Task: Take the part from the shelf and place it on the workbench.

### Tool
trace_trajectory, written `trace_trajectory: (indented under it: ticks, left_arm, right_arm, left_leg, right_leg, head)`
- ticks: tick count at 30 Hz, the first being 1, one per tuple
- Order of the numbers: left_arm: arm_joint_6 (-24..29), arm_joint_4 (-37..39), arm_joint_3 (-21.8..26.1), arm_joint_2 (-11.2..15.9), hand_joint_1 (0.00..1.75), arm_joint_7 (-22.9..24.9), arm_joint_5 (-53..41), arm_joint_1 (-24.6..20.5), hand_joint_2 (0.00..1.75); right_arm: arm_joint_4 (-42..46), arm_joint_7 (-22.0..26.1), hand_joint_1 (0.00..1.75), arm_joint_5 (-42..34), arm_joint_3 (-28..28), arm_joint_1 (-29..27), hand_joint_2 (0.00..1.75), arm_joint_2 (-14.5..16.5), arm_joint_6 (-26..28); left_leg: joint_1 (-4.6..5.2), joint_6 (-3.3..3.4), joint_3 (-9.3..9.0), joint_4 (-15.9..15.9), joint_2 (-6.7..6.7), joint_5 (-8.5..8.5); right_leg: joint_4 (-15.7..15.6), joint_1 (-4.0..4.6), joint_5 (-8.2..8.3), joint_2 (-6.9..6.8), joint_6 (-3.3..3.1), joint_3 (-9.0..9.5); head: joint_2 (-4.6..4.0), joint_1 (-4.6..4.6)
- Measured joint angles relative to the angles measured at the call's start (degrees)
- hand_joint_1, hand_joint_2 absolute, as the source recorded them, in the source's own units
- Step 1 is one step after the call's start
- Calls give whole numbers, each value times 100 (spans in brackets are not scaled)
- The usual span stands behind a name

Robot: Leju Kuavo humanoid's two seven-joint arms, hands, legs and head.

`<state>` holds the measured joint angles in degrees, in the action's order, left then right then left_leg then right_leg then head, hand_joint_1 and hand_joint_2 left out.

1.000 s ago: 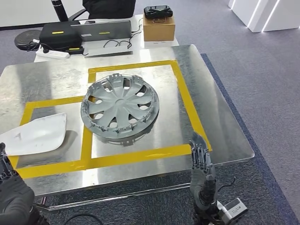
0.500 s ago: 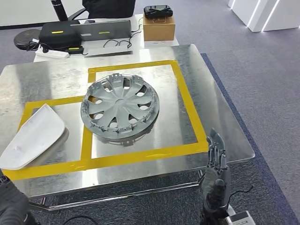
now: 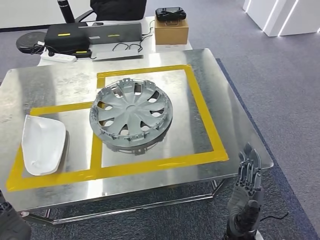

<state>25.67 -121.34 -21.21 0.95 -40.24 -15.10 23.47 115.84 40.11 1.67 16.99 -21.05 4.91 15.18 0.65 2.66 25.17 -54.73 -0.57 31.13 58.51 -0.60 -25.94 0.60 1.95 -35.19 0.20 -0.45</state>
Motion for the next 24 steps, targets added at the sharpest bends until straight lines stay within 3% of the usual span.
trace_trajectory:
  ticks: [2, 4, 5, 6, 7, 9, 11, 14, 16, 19, 20, 21, 22, 24]
  left_arm:
    - [-80, 1, -7, -14, 0, 0, 9, -8, 0]
    - [-133, 1, -19, -25, 0, 0, 10, -9, 0]
    - [-149, 1, -23, -31, 0, 0, 11, -10, 0]
    - [-156, 1, -26, -37, 0, 0, 11, -11, 0]
    - [-161, 1, -27, -43, 0, 0, 13, -11, 0]
    - [-165, 1, -29, -50, 0, 0, 15, -11, 0]
    - [-169, 1, -32, -52, 0, 0, 17, -13, 0]
    - [-176, 1, -34, -53, 0, 0, 18, -16, 0]
    - [-176, 1, -34, -53, 0, 0, 17, -17, 0]
    - [-176, 1, -34, -53, 0, 0, 17, -17, 0]
    - [-176, 2, -34, -53, 0, 0, 17, -16, 0]
    - [-176, 2, -34, -53, 0, 0, 17, -16, 0]
    - [-176, 2, -34, -53, 0, 0, 18, -16, 0]
    - [-176, 1, -34, -53, 0, 0, 17, -18, 0]
  right_arm:
    - [14, -1, 0, -20, -4, -16, 0, -1, -11]
    - [16, -2, 0, -43, -9, -26, 0, -1, -30]
    - [16, -2, 0, -50, -14, -32, 0, -1, -38]
    - [16, -2, 0, -51, -19, -35, 0, -1, -43]
    - [15, -2, 0, -51, -23, -36, 0, -1, -47]
    - [14, -3, 0, -54, -31, -32, 0, -1, -52]
    - [15, -3, 0, -57, -39, -29, 0, -1, -55]
    - [17, -2, 0, -64, -56, -31, 0, -1, -57]
    - [18, -1, 0, -68, -67, -29, 0, -1, -58]
    - [18, -1, 0, -69, -79, -30, 0, -1, -58]
    - [18, -1, 0, -69, -82, -31, 0, -1, -58]
    - [18, -1, 0, -69, -85, -31, 0, -1, -58]
    - [18, -1, 0, -69, -87, -31, 0, -1, -58]
    - [18, -1, 0, -69, -91, -30, 0, -1, -58]
  left_leg:
    - [-36, 43, 7, 58, 27, -71]
    - [-42, 56, 40, 47, 41, -83]
    - [-44, 50, 48, 35, 48, -81]
    - [-49, 39, 51, 21, 51, -74]
    - [-59, 19, 49, 2, 52, -60]
    - [-71, -47, 60, -56, 45, -9]
    - [-60, -119, 96, -129, 34, 38]
    - [-53, -192, 132, -203, 28, 82]
    - [-65, -251, 235, -455, 33, 294]
    - [-82, -307, 698, -1502, 37, 858]
    - [-84, -308, 812, -1763, 37, 926]
    - [-85, -299, 837, -1830, 37, 872]
    - [-84, -280, 752, -1661, 37, 703]
    - [-74, -209, 377, -878, 37, 286]
  right_leg:
    - [476, -3, -327, -8, 32, -222]
    - [1225, -20, -667, -14, 65, -518]
    - [1452, -29, -712, -18, 79, -596]
    - [1466, -38, -648, -24, 92, -570]
    - [1252, -48, -492, -32, 101, -434]
    - [497, -62, -219, -46, 111, 22]
    - [58, -58, -181, -39, 70, 287]
    - [20, -57, -242, -25, -59, 279]
    - [9, -66, -224, -37, -130, 259]
    - [7, -52, -194, -66, -195, 201]
    - [7, -44, -184, -74, -204, 184]
    - [8, -36, -174, -78, -208, 172]
    - [8, -27, -163, -79, -207, 166]
    - [8, -11, -139, -77, -192, 163]
  head:
    - [1, 34]
    - [1, 60]
    - [1, 61]
    - [1, 62]
    - [1, 62]
    - [1, 69]
    - [2, 79]
    - [1, 68]
    - [1, 53]
    - [0, 35]
    - [0, 35]
    - [1, 35]
    - [1, 35]
    - [2, 37]
